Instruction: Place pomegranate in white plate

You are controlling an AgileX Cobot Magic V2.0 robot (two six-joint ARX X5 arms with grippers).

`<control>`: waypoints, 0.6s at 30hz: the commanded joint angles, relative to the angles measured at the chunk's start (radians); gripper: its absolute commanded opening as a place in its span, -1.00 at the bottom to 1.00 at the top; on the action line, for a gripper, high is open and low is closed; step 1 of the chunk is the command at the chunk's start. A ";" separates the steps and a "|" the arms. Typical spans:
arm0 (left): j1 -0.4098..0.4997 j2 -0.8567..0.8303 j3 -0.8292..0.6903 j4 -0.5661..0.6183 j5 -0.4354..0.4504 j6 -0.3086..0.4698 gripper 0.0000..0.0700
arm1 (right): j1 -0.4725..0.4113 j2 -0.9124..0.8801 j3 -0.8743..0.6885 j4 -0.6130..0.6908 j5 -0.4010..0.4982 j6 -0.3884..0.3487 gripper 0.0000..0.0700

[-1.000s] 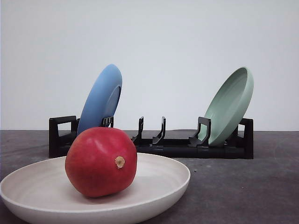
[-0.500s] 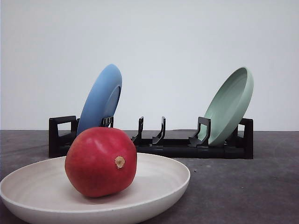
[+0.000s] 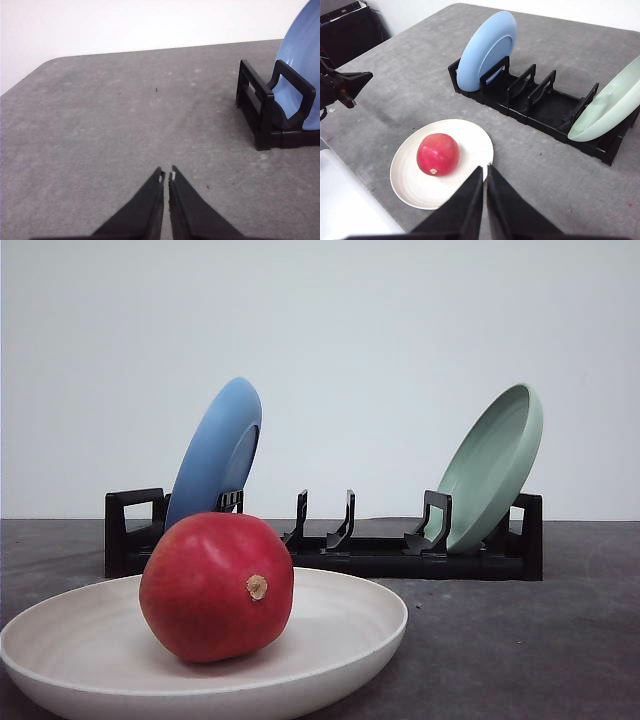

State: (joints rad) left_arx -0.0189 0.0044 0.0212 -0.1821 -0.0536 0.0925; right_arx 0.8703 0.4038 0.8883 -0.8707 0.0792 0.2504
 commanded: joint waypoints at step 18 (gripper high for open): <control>0.001 -0.002 -0.009 -0.005 0.002 -0.001 -1.00 | -0.087 -0.001 -0.013 0.030 -0.044 -0.003 -0.98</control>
State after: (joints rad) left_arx -0.0189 0.0044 0.0212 -0.1818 -0.0536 0.0925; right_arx 0.7978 0.4010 0.8767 -0.8525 0.0456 0.2504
